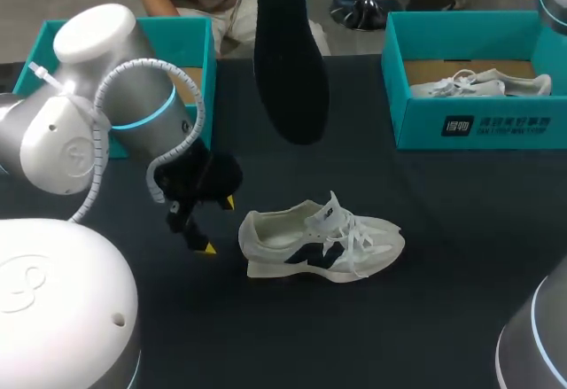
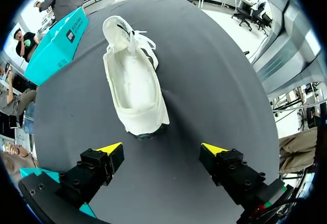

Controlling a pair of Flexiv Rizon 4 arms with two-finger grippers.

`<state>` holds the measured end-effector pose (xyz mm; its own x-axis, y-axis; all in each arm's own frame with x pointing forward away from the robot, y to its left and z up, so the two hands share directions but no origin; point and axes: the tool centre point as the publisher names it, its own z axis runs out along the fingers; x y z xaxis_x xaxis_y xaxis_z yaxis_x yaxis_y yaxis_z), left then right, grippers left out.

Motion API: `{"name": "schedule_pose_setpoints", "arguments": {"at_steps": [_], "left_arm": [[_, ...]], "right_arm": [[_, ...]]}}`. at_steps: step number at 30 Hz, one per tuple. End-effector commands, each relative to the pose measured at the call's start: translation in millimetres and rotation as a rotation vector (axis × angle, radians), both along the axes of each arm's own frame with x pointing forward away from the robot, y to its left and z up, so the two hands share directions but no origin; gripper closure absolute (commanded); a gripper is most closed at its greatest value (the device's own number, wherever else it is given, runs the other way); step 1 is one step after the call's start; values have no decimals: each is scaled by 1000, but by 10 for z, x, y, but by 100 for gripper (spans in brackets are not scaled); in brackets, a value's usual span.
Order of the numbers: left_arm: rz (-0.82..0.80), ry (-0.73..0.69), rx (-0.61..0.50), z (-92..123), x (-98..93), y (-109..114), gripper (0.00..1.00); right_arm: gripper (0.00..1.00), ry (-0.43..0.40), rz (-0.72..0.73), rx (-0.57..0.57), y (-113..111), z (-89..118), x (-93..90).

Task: Take the shoe out of the shoebox, open the shoe tongue, remove and reinsert the insole, then place the shoe into the shoebox

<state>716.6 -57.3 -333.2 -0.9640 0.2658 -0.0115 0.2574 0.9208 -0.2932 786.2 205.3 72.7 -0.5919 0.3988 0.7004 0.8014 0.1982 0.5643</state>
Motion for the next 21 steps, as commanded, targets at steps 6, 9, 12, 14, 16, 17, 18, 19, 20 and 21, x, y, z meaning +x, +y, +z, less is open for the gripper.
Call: {"name": "schedule_pose_setpoints", "arguments": {"at_steps": [6,9,12,14,16,17,18,19,20,21], "left_arm": [[1,-2,1,-1,-7,3,0],[-12,0,4,38,1,-24,0],[-12,-4,4,99,32,-92,0],[-6,-11,3,147,59,-146,0],[10,-27,20,179,92,-203,0],[20,-20,10,198,115,-242,0],[18,-15,8,215,130,-280,0],[23,-32,17,223,147,-325,0],[37,-39,13,231,171,-373,0],[36,-37,7,238,188,-419,0]], "right_arm": [[100,-3,-10,-3,1,-1,-21],[100,-3,-10,-3,1,-1,-21],[100,-3,-10,-3,1,-1,-21],[100,-3,-10,-3,1,-1,-21],[100,-3,-10,-3,1,-1,-21],[100,-3,-10,-3,1,-1,-21],[100,-3,-10,-3,1,-1,-21],[100,-3,-10,-3,1,-1,-21],[100,-3,-10,-3,1,-1,-21],[100,-3,-10,-3,1,-1,-21]]}}
